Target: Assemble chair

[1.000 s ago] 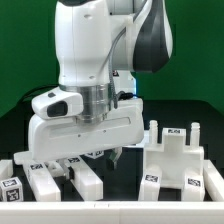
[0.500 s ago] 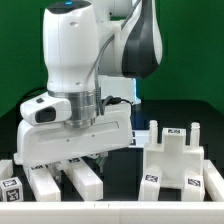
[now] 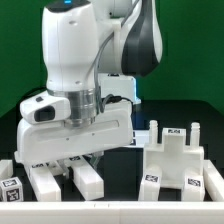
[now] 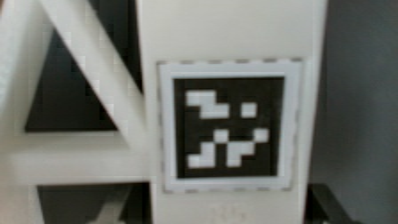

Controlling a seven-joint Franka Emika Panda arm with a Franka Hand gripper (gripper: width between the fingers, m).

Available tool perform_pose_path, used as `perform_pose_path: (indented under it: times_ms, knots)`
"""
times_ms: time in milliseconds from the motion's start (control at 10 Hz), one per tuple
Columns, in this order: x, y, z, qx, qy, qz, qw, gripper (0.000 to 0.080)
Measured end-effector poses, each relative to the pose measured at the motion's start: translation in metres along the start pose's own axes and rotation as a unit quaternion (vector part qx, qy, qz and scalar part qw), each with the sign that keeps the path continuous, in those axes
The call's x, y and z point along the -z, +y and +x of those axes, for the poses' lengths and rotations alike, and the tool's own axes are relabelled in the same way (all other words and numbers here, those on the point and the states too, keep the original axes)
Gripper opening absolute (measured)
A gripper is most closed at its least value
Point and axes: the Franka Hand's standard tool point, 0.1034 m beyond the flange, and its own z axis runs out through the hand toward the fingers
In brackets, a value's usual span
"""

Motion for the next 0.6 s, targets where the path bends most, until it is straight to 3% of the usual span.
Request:
perform_pose_path:
  times_ms: [300, 500, 600]
  knots:
    - [0.062, -0.01, 0.017, -0.078, 0.008, 0.009, 0.997, 0.0281]
    - [0.102, -0.036, 0.035, -0.144, 0.022, 0.007, 0.989, 0.0281]
    - [0.116, -0.058, 0.047, -0.176, 0.024, 0.01, 0.984, 0.0282]
